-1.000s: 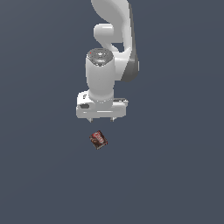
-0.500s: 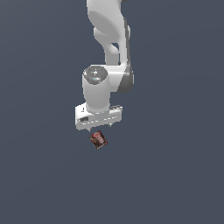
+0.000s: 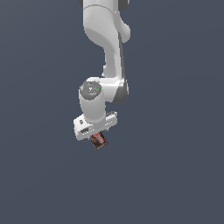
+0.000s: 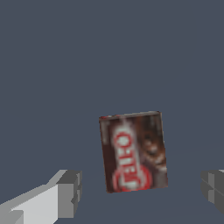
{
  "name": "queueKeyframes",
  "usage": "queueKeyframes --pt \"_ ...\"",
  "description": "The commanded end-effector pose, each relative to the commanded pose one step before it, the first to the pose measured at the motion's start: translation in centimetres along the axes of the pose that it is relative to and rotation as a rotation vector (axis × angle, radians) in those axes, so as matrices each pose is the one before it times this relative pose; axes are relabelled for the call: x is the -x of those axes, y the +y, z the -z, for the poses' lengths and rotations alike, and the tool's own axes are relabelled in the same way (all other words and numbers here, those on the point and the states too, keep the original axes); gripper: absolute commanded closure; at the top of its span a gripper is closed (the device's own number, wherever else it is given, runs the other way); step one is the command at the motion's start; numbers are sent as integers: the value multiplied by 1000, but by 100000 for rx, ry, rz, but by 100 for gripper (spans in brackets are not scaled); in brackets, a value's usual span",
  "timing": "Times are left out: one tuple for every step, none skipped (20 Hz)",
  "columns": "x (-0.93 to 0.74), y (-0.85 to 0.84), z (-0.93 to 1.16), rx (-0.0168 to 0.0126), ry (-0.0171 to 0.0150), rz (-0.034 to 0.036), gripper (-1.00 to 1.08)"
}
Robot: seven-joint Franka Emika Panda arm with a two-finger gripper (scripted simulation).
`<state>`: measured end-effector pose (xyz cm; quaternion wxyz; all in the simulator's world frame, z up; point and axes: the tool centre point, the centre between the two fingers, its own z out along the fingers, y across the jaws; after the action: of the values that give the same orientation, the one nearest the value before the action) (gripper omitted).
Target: Pick up the object and move it to a goal position.
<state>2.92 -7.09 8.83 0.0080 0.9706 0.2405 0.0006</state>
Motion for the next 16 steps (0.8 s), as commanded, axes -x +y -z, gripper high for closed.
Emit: queueKeyframes --pt "-22 217 -831 -556 137 3658 -92" --pt "8 68 -271 -189 31 1110 -92" --pt "10 61 -242 -171 31 989 -92" --pt "10 54 -214 -151 31 871 -92" --pt "9 46 -185 -132 29 755 -92" --pt "9 39 -157 -112 27 637 -92" --pt "8 32 -128 -92 23 520 -92" --pt "6 25 -100 -72 19 405 -92" --pt "5 18 -71 -51 14 288 -92" --pt "3 11 -43 -31 8 173 -92" --pt "-3 -1 -15 -12 3 68 -92" --pt "31 -12 52 26 -76 -418 -92" --pt "2 1 -36 0 0 0 -92" --pt "5 3 -107 0 0 0 -92" --pt "8 5 -177 0 0 0 -92" --pt "-8 -17 -245 -2 8 48 -92"
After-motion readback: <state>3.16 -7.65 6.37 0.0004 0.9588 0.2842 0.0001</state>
